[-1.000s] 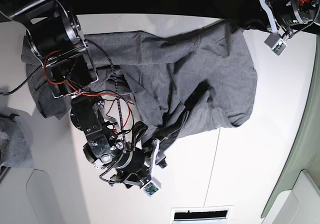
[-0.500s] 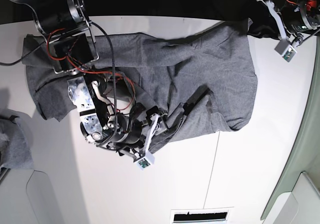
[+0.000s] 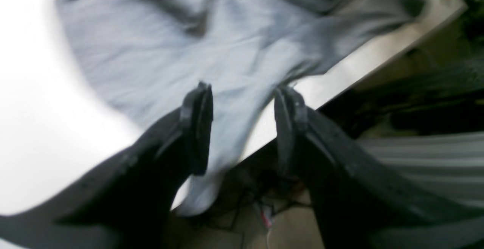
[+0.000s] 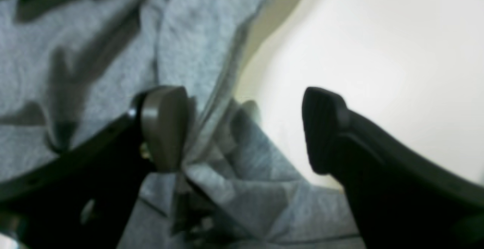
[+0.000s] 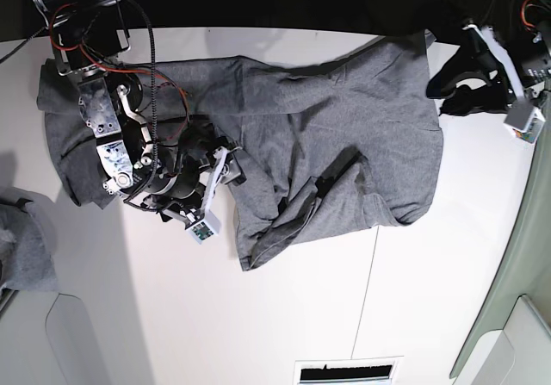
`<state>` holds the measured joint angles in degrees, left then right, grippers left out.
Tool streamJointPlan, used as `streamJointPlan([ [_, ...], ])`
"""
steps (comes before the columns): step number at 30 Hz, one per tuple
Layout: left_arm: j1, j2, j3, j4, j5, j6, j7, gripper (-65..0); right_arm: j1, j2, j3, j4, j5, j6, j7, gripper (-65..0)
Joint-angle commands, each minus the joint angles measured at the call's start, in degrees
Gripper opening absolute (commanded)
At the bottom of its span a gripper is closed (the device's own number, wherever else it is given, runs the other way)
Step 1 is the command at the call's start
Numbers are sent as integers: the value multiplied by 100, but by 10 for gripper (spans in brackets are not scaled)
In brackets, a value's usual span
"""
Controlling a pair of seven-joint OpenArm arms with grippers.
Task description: Layout the t-shirt on the table in an organized manner, then fold the t-shirt properly
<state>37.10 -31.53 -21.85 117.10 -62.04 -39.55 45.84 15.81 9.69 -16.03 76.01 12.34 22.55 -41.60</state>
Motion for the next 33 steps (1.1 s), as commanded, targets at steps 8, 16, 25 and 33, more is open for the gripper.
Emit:
streamJointPlan([
  [8,-935,605,1825,-846,1187,-45,-420,-360,-157,9,22,101,520,188,-63,-206],
  [16,-1668,664,2118,-2586,1458,-45,-531,-360,-66,118,22,92,-498,72,319,-633],
  [25,-2271,-96,2120,-3738,1543,-45,-538,-360,994,658,28,61,-955,-33,597,-650],
  [33,-3005,-557,2120,-3740,1565,-45,-538,-360,1381,695,33,57,-804,-551,487,-216],
])
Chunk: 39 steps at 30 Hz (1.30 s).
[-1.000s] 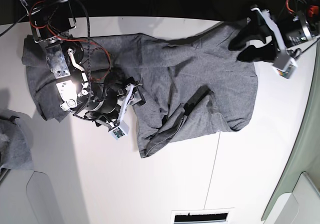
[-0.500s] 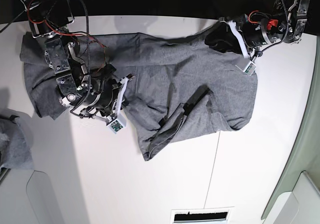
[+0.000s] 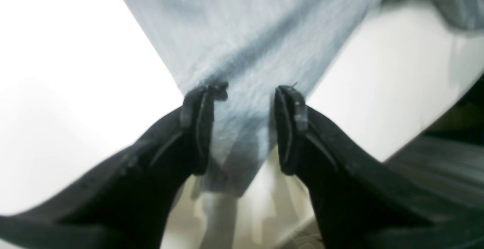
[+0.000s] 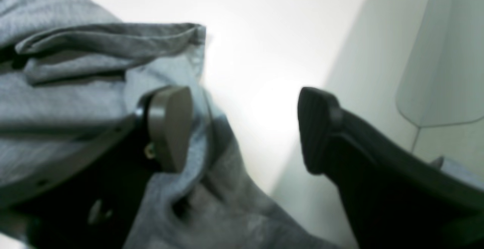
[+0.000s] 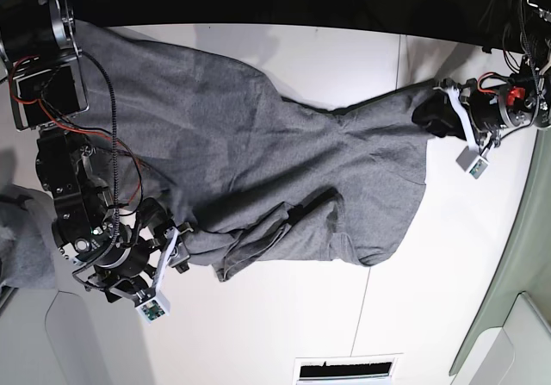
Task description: Layout the t-shirt on the table in an organized manner, then fold the t-shirt properly
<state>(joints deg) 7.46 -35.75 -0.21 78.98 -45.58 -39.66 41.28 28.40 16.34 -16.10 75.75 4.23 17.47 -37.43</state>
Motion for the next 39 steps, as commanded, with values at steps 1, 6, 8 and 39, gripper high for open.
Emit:
streamJointPlan([
  [1,-120,-160,-44,70,-74,-34,-81,-360,109,31,39,83,9,-144,-57,-216],
  [6,-352,-304,-46,90,-369,-34,101,-360,-4,35,72,96,7,-466,-634,-217],
  [8,-313,-306,-42,400,-1156,-34,562,-360,-122,50,122,103,11,-461,-656,-217],
  [39,-20,3136,2726,503,1602,-34,-861,-393,-1274,254,396,-195,942,144,-192,-218],
])
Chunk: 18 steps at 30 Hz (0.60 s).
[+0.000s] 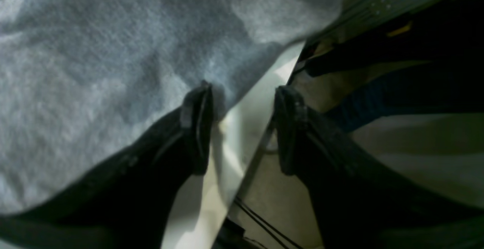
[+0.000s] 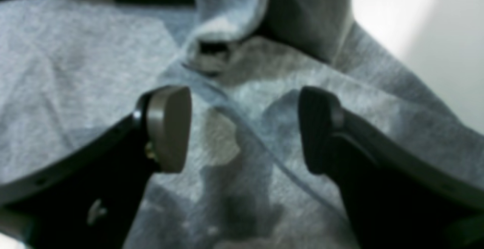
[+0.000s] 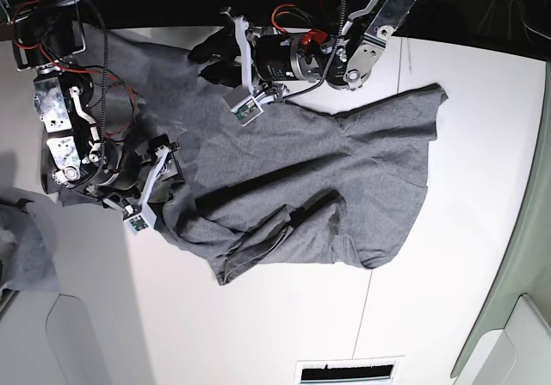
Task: Layout the t-shirt on the table in an organized manner, then fold the t-shirt properly
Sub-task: 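Grasp the shirt with the left gripper and pull it toward the right gripper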
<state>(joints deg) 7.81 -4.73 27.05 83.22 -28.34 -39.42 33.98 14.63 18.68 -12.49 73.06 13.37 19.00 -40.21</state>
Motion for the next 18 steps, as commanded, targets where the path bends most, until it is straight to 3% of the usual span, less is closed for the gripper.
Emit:
streamJointPlan([
  [1,-70,81,0,57,15,-58,-186,-409,101,20,35,-22,-50,-103,201,-218],
  [4,-131,142,0,2,339,238,-310,-429,140,20,35,-396,-323,-232,549,-235],
  [7,-197,133,-2,-55,566,483,-310,-429,225,28,37,-739,-586,-291,741,-393],
  [9,-210,85,-2,-101,682,599,-308,-429,273,57,37,-796,-776,-413,831,-457],
  [15,-205,-243,-90,-149,673,623,-289,-429,619,133,37,-787,-809,-459,824,-459],
  [18,-208,-343,-201,-146,588,623,-289,-429,745,129,37,-782,-420,-212,761,-435],
])
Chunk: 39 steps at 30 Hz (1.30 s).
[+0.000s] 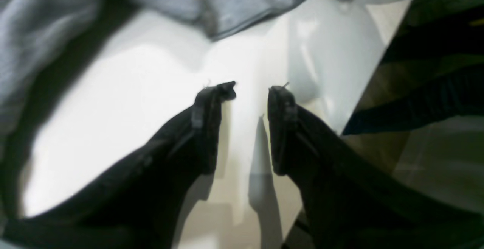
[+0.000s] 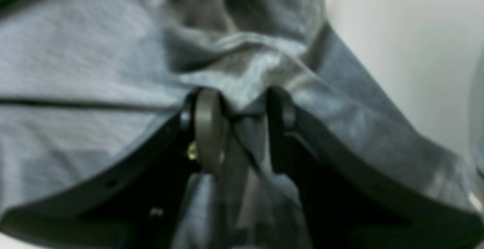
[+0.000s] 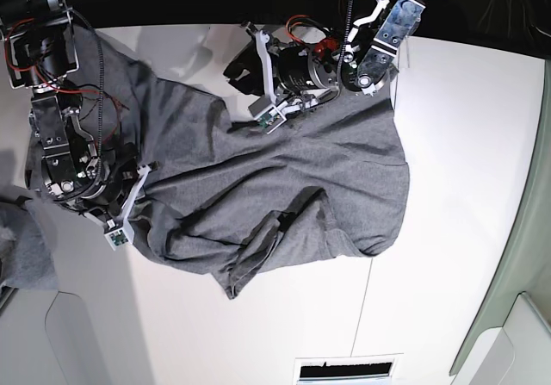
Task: Layout the t-shirt on the table in an organized manner, then fold the t-shirt properly
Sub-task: 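Grasp the shirt with the left gripper and pull it toward the right gripper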
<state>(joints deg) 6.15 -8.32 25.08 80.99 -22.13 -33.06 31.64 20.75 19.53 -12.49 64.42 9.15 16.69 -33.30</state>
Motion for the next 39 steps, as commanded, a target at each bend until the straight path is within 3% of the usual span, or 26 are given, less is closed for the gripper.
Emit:
streamJointPlan([
  [1,-44,4,-44,81,-122,-17,-55,-429,146,35,37,81,144,68,31,-417],
  [9,-92,70,-122,455,-549,-282,-52,-428,129,-79,37,127,348,254,-166,-395],
  [13,-289,280,-122,553,-546,-271,-15,-424,133,-79,37,256,354,262,-170,-275],
  [15,-428,411,-122,553,-549,-264,-11,-424,136,-81,37,323,354,260,-190,-251],
  [21,-748,896,-120,260,-404,-186,-94,-424,164,-79,101,385,348,142,-210,-251],
  [30,-1123,1631,-120,-1596,-243,-186,-625,-424,160,-79,188,221,133,79,-39,-252],
  [36,-1043,1543,-120,-2037,-76,-181,-481,-424,162,-11,188,85,-192,-195,109,-339],
  [39,-1003,1250,-122,-2037,-72,131,-334,-424,162,142,188,70,-229,-192,186,-339],
])
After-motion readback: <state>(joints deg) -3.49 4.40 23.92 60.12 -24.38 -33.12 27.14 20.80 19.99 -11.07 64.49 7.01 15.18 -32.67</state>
